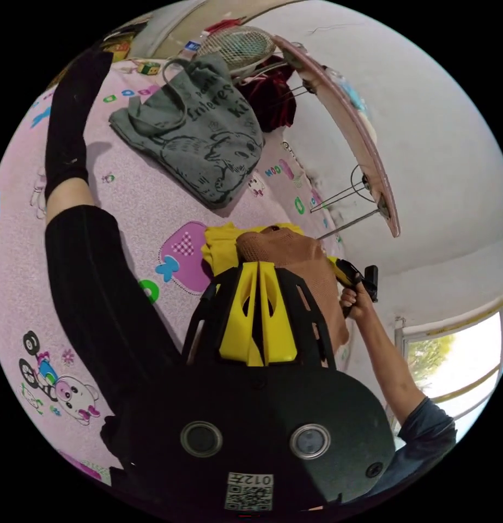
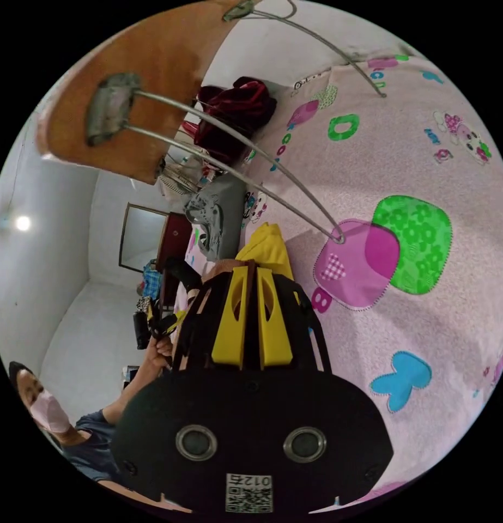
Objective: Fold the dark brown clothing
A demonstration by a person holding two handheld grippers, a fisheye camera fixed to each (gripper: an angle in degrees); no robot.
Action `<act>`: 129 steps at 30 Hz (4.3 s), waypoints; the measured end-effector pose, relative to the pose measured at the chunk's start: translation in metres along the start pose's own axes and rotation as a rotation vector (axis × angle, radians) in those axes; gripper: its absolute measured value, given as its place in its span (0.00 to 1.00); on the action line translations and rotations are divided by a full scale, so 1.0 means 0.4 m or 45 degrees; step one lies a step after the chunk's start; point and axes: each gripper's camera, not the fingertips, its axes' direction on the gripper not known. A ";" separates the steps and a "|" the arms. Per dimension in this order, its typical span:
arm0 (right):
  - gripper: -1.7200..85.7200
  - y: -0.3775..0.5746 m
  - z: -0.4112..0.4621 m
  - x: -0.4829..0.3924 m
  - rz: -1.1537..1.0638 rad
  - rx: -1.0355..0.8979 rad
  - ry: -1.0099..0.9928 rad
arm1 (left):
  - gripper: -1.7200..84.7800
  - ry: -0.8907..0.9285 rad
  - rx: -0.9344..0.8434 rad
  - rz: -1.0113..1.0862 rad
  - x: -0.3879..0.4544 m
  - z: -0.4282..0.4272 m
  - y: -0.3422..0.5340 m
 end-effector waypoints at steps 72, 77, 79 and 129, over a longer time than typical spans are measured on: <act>0.02 0.467 -0.368 0.291 0.148 0.025 -0.318 | 0.05 -0.110 -0.400 0.562 0.365 0.259 0.439; 0.04 0.486 -0.370 0.321 0.186 0.065 -0.393 | 0.05 -0.067 -0.400 0.502 0.331 0.257 0.425; 0.08 0.509 -0.389 0.326 0.205 0.122 -0.377 | 0.05 -0.044 -0.387 0.484 0.319 0.248 0.421; 0.15 0.459 -0.203 0.294 0.120 0.062 -0.343 | 0.02 -0.057 -0.482 0.510 0.380 0.269 0.431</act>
